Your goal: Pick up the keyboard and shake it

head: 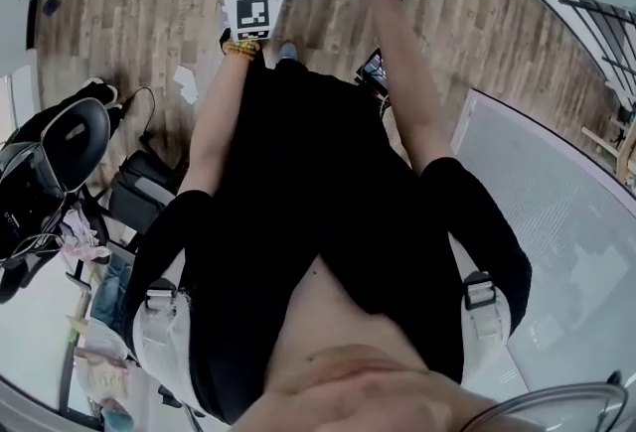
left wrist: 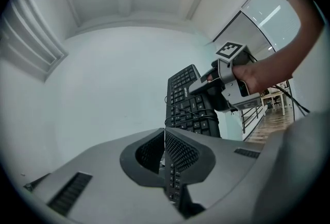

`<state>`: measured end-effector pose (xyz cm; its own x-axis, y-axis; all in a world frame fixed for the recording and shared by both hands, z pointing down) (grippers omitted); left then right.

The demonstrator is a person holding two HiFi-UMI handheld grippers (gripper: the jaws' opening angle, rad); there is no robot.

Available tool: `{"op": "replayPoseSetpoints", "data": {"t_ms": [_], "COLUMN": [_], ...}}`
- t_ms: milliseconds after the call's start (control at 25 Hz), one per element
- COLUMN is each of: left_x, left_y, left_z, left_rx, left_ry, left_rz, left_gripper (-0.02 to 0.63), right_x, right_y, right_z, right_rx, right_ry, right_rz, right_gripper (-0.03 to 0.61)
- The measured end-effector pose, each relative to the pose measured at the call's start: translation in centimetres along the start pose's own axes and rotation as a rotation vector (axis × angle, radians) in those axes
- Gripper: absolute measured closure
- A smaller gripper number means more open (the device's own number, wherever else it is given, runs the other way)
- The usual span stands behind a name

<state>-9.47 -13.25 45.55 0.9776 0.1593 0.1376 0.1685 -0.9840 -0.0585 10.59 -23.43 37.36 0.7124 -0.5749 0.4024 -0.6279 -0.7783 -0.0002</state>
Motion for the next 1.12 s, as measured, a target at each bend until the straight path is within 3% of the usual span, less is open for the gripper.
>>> {"op": "replayPoseSetpoints", "data": {"t_ms": [480, 800, 960, 1120], "left_x": [-0.6, -0.9, -1.4, -2.0], "left_y": [2.0, 2.5, 2.8, 3.1], "left_z": [1.2, 1.4, 1.5, 1.4], "left_rx": [0.019, 0.012, 0.009, 0.002], "left_ry": [0.021, 0.024, 0.033, 0.033], "left_rz": [-0.031, -0.024, -0.007, 0.01], "left_gripper": [0.599, 0.6, 0.6, 0.599], "right_x": [6.2, 7.2, 6.7, 6.3], "right_y": [-1.6, -1.8, -1.6, -0.9], "right_z": [-2.6, -5.8, -8.9, -12.0], "right_rx": [0.148, 0.273, 0.355, 0.374], "right_ry": [0.532, 0.72, 0.846, 0.966], "right_rz": [-0.058, -0.105, -0.111, -0.128], "right_gripper": [0.505, 0.503, 0.502, 0.502]}}
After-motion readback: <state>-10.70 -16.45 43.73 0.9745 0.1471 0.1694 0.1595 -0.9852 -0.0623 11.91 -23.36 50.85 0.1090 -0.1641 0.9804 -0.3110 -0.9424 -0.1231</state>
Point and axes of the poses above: the fingertips, and each gripper's own axes: y forward along the fingers, x to its right, z out of its top, the point moved 7 cm from there along -y, backward along the fingers, and after that the axes turned 9 degrees about z, right-handed, at the moved point
